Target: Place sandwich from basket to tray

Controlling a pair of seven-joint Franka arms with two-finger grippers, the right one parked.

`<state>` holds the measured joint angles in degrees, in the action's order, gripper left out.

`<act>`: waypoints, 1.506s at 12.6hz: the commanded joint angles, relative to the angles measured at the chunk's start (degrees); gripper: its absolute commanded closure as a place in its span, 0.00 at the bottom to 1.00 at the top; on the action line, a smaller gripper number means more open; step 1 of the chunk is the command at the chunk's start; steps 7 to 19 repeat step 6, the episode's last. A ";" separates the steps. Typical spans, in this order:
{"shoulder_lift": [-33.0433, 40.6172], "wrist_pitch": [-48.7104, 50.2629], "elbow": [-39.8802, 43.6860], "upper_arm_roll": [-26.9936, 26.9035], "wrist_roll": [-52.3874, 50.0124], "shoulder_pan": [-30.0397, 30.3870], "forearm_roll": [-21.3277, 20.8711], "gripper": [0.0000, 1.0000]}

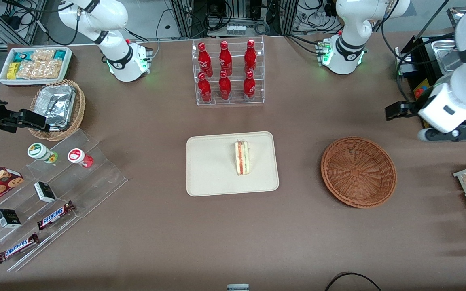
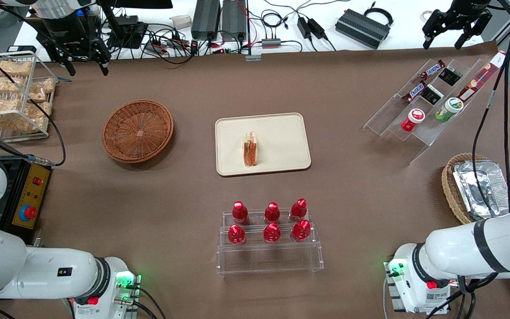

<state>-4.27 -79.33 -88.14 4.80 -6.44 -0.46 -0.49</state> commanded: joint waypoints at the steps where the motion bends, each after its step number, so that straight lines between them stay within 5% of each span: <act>1: 3.39 2.42 -1.50 2.49 1.51 3.88 0.32 0.00; 19: 5.06 4.45 -0.72 3.64 1.51 7.39 2.07 0.00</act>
